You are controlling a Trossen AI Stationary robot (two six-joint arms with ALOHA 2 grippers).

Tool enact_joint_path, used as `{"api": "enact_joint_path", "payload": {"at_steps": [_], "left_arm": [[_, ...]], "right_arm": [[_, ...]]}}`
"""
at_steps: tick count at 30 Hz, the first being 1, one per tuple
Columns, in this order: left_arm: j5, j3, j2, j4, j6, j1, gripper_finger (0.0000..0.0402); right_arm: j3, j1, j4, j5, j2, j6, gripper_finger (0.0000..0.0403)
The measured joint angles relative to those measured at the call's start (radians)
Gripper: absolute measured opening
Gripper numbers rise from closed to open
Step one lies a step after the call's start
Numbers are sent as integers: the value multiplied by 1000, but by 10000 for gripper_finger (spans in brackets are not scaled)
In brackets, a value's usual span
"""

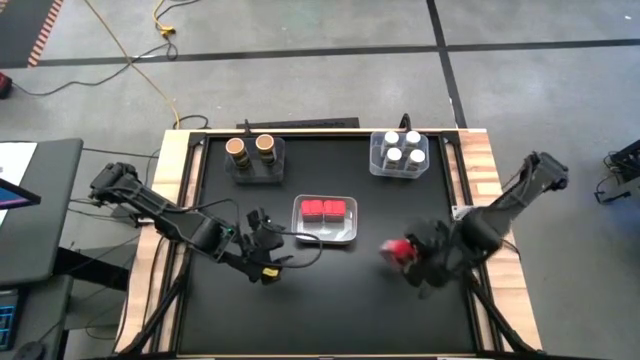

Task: Sort spices by type
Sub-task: Put the red seasoning can into the gray bin

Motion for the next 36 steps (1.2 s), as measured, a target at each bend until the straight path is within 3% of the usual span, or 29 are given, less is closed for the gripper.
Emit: {"api": "enact_joint_path", "payload": {"at_steps": [5, 12, 18, 27, 36], "left_arm": [[7, -139, -61, 170, 53, -12, 343], [63, -384, -241, 555, 211, -4, 343], [76, -514, -382, 619, 194, -3, 343], [81, -541, -434, 606, 214, -3, 343], [81, -541, -434, 575, 222, -3, 343]], "right_arm": [[100, -198, 103, -38, 34, -434, 246], [332, -442, 129, -205, 200, -846, 240], [508, -541, 112, -349, 408, -1098, 240], [706, -587, -62, -395, 676, -1313, 240], [731, -626, -72, -435, 789, -1346, 240]]}}
